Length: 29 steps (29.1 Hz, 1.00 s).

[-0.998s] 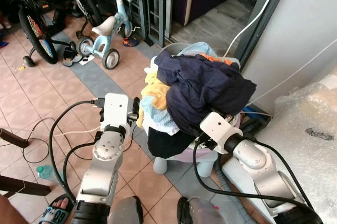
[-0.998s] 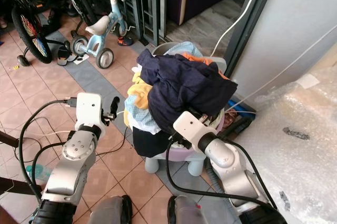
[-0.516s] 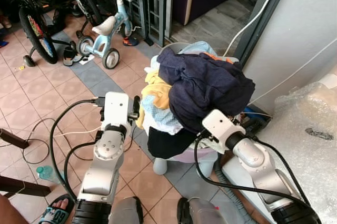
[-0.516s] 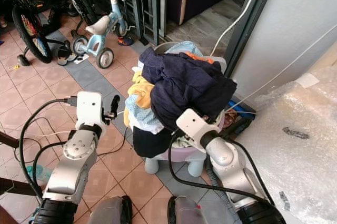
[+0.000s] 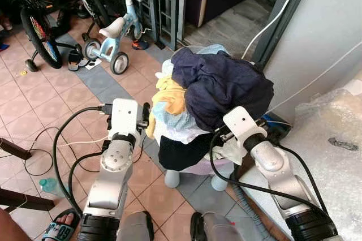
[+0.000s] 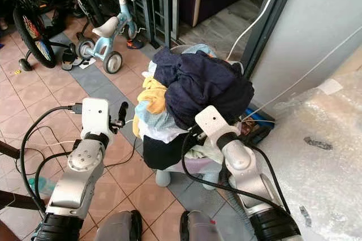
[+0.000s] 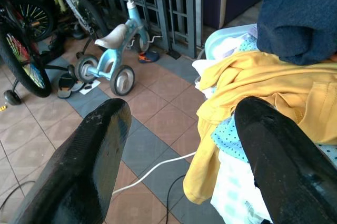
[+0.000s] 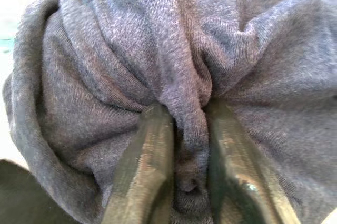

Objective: Clothes washing

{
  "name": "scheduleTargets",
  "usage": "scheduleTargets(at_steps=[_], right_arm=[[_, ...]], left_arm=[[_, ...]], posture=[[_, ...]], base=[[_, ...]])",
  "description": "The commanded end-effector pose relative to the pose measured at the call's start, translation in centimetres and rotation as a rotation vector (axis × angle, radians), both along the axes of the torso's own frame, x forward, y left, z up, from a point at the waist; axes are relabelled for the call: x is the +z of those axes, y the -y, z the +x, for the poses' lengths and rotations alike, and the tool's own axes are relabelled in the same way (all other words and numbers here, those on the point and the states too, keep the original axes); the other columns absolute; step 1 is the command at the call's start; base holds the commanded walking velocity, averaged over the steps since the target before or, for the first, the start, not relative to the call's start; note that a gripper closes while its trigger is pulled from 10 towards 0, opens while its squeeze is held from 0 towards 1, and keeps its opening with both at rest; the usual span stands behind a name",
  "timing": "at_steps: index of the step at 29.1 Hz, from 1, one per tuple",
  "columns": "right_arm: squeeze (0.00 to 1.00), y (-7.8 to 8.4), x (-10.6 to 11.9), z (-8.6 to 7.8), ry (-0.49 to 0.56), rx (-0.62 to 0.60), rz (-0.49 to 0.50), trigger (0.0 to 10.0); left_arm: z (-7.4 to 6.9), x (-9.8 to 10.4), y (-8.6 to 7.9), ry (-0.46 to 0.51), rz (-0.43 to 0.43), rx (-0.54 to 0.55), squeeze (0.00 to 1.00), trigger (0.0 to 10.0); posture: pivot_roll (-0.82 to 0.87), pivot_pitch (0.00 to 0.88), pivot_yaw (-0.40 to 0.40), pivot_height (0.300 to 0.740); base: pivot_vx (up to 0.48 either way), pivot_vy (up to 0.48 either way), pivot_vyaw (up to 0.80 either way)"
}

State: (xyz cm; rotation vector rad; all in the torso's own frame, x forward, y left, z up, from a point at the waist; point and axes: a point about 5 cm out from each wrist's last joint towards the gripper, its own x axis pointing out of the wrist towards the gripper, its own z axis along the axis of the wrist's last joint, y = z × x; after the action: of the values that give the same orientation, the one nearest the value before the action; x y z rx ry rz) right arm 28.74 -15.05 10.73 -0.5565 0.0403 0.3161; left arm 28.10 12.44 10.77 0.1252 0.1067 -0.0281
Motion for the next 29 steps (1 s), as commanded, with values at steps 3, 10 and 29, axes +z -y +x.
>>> scheduleTargets(at_steps=[3, 10, 29], right_arm=[[0.00, 0.9, 2.4, 0.9, 0.105, -0.072, 0.097, 0.0], [0.00, 0.9, 7.2, 3.0, 0.281, -0.058, 0.171, 0.0], [0.00, -0.6, 18.1, 5.0, 0.634, -0.012, 0.349, 0.0]], left_arm=[[0.1, -0.2, -0.2, -0.009, 0.005, 0.010, 0.00, 10.0], [0.1, -0.3, -0.1, -0.012, 0.008, 0.013, 0.00, 10.0], [0.6, -0.2, 0.0, 0.006, 0.007, 0.024, 0.00, 10.0]], posture=[[-0.05, 0.137, -0.003, 0.740], [-0.05, 0.136, -0.003, 0.740], [-0.05, 0.089, 0.002, 0.740]], base=[[0.000, 0.000, 0.00], [0.000, 0.000, 0.00], [0.000, 0.000, 0.00]])
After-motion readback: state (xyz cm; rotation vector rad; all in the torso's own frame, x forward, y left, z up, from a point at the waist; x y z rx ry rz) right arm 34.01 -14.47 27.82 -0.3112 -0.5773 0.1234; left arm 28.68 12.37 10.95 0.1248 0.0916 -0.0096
